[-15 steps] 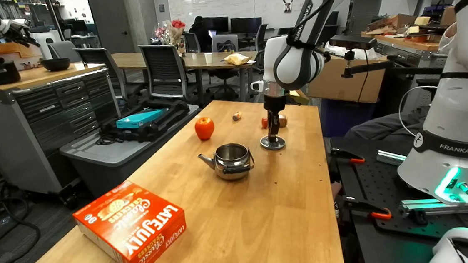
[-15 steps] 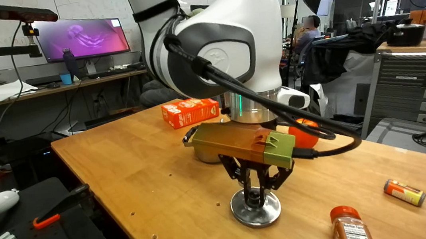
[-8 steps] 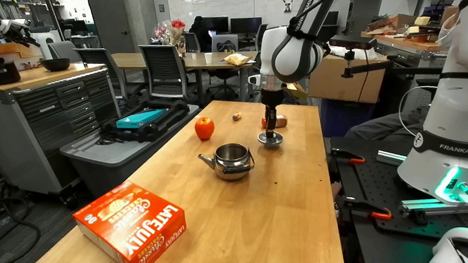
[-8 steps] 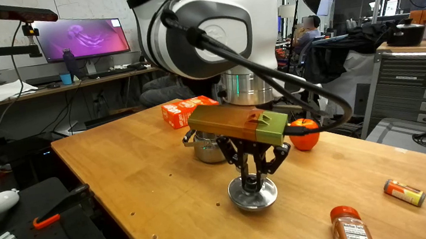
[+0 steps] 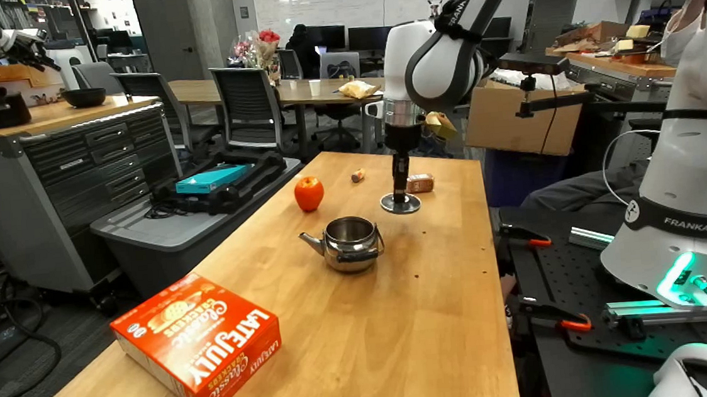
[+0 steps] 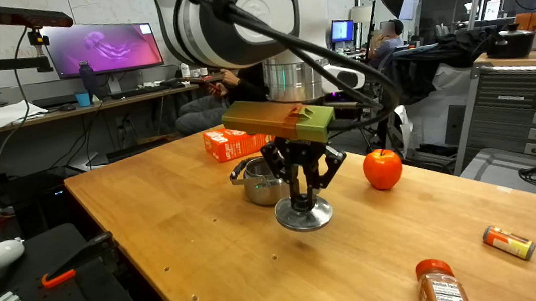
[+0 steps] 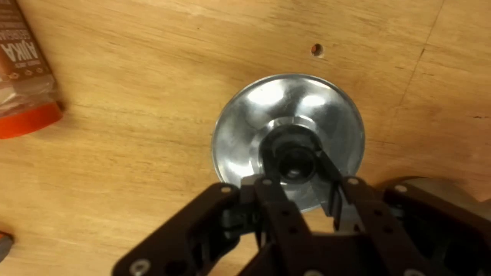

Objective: Use the silver lid to cover the silver teapot

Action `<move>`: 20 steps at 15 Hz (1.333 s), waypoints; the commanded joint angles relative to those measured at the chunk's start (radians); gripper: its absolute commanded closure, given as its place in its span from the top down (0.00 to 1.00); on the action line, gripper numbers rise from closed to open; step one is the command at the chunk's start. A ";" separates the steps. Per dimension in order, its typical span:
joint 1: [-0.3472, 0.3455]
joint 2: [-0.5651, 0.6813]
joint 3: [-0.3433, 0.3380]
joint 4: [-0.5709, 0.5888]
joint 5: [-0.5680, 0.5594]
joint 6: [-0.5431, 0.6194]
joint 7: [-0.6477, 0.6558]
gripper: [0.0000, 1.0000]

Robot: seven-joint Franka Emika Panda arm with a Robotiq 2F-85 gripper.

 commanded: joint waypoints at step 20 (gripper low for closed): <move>0.237 -0.036 0.029 0.094 0.134 -0.066 0.252 0.07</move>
